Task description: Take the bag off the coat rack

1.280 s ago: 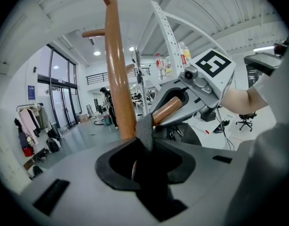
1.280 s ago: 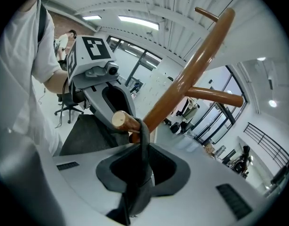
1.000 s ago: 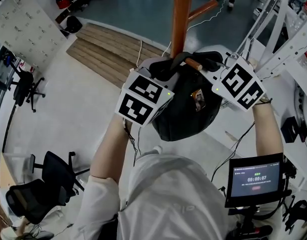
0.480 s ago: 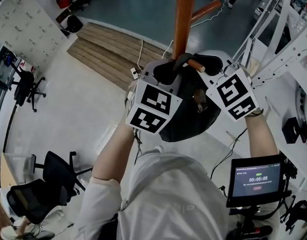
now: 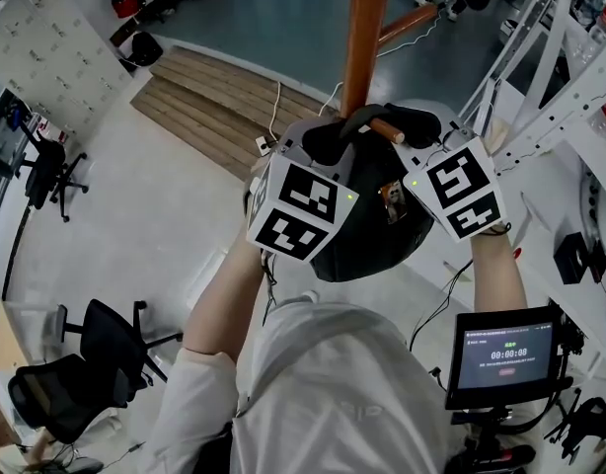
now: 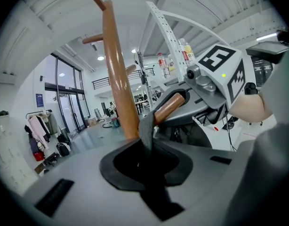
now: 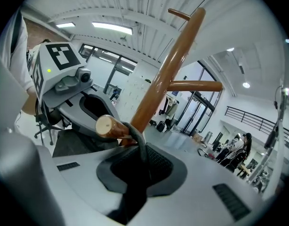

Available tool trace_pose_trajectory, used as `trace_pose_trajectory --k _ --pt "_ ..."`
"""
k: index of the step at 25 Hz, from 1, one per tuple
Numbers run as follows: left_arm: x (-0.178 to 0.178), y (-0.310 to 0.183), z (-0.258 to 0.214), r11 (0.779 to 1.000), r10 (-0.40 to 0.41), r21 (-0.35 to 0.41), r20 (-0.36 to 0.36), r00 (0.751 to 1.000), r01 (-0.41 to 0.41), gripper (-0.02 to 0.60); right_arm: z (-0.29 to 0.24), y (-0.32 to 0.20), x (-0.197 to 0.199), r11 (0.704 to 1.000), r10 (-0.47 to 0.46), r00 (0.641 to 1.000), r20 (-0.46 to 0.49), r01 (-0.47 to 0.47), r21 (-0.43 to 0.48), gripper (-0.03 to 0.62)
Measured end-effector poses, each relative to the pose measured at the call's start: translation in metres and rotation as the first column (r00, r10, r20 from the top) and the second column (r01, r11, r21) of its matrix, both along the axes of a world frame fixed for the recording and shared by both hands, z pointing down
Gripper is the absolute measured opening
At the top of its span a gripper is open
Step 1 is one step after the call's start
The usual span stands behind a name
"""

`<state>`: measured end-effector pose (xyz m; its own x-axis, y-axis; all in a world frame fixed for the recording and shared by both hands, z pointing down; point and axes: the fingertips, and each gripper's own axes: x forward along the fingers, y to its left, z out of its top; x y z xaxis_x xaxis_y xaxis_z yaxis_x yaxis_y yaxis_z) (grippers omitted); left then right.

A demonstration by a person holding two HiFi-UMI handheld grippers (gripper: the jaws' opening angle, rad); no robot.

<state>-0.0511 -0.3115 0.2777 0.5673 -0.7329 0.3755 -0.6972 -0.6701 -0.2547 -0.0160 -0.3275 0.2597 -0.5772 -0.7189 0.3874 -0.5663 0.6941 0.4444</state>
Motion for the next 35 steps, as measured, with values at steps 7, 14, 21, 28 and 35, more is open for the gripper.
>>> trace_pose_trajectory --k 7,14,21,28,35 --pt "0.001 0.01 -0.011 0.999 0.032 -0.007 0.01 0.999 -0.032 0.057 -0.015 0.008 0.002 1.0 0.015 0.999 0.037 -0.015 0.004 0.041" --pt "0.013 0.017 -0.023 0.998 0.067 0.004 0.025 0.997 -0.067 0.057 -0.028 0.013 0.013 0.999 0.019 0.998 0.056 -0.021 0.027 0.041" --pt "0.023 0.031 -0.034 0.996 0.089 0.011 0.041 0.995 -0.089 0.057 -0.038 0.027 0.023 0.999 0.038 0.997 0.07 -0.041 0.034 0.041" --pt "0.035 0.059 -0.051 0.991 0.133 0.022 0.066 0.989 -0.135 0.057 -0.055 0.055 0.037 0.996 0.069 0.993 0.097 -0.074 0.047 0.041" --pt "0.057 0.081 -0.053 0.978 0.203 0.028 0.087 0.975 -0.206 0.057 -0.057 0.08 0.06 0.989 0.133 0.984 0.116 -0.139 0.041 0.041"
